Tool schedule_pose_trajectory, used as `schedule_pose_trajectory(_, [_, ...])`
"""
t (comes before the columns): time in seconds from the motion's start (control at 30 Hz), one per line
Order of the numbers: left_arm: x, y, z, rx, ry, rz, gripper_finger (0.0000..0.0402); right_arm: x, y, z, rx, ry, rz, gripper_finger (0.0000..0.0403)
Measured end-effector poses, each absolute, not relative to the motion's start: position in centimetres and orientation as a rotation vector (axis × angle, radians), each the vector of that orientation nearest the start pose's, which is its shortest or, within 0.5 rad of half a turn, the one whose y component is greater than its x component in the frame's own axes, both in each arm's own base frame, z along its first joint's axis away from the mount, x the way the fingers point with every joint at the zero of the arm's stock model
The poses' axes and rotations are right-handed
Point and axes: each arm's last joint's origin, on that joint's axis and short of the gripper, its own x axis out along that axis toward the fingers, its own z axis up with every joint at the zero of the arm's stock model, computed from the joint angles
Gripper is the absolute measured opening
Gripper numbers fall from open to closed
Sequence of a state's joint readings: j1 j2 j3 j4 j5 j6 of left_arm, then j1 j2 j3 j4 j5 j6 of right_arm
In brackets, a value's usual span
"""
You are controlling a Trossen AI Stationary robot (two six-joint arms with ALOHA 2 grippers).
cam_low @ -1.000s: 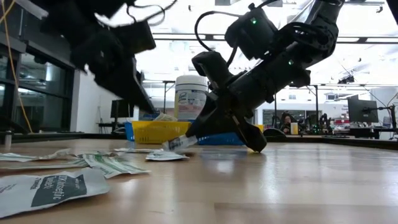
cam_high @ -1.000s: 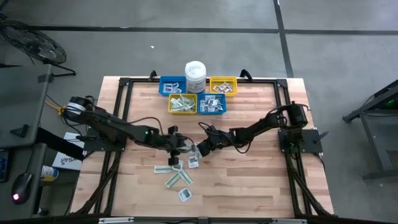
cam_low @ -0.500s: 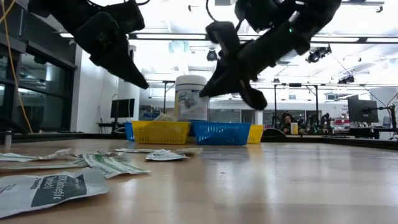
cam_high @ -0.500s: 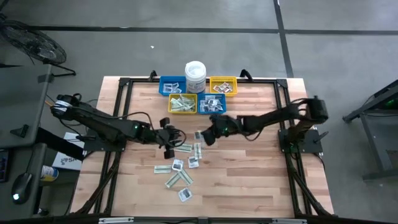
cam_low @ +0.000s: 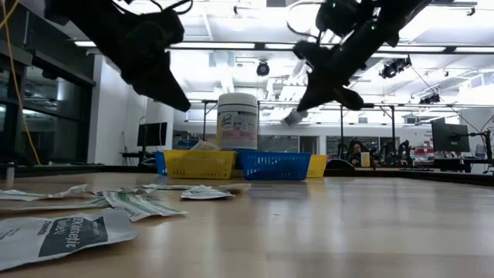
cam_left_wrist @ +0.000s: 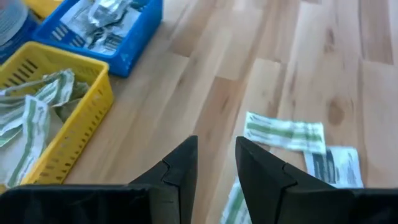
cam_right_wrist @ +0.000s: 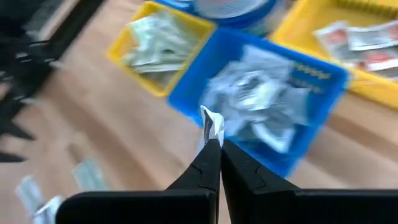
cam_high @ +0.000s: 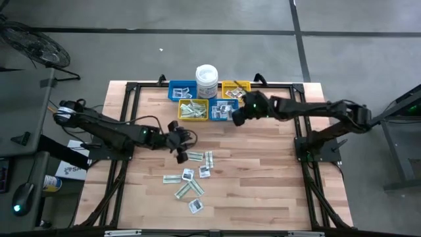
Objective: Pick & Place First Aid Supplies
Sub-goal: Put the black towelette pack into the right blue bin
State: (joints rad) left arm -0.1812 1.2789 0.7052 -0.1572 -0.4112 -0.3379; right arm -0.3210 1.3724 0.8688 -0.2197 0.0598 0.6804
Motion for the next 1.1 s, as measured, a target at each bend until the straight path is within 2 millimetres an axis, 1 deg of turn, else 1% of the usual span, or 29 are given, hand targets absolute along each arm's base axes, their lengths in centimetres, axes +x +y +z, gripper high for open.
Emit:
schedule_pose_trajectory(0.1, [25.4,-2.4,21.3,-0.145,0.626,0.363,0.0108,26.1,-10.7,22.8,0.746,0.613,-0.639,0.0000])
schedule_pose_trajectory(0.2, [25.7,-1.3,21.5,-0.179,0.597,0.377,0.0108,25.8,-12.0,22.3,0.748,0.626,-0.652,0.0000])
schedule_pose_trajectory(0.33, [25.9,0.0,21.7,-0.219,0.578,0.379,0.0108,25.3,-13.5,21.7,0.764,0.629,-0.708,0.0000])
schedule_pose_trajectory(0.47, [25.9,0.9,21.8,-0.241,0.570,0.394,0.0108,24.8,-14.6,21.6,0.773,0.612,-0.773,0.0000])
schedule_pose_trajectory(0.6, [25.9,1.6,21.8,-0.250,0.566,0.420,0.0108,24.8,-15.2,21.8,0.751,0.583,-0.775,0.0000])
schedule_pose_trajectory(0.77, [25.9,2.4,21.8,-0.258,0.562,0.448,0.0108,25.2,-15.4,21.8,0.727,0.553,-0.747,0.0000])
schedule_pose_trajectory(0.97, [25.8,2.8,21.8,-0.264,0.556,0.463,0.0108,26.3,-16.2,19.2,0.745,0.619,-0.746,0.0000])
schedule_pose_trajectory(1.1, [25.8,2.8,21.8,-0.264,0.556,0.461,0.0108,27.0,-16.5,18.0,0.751,0.625,-0.744,0.0000])
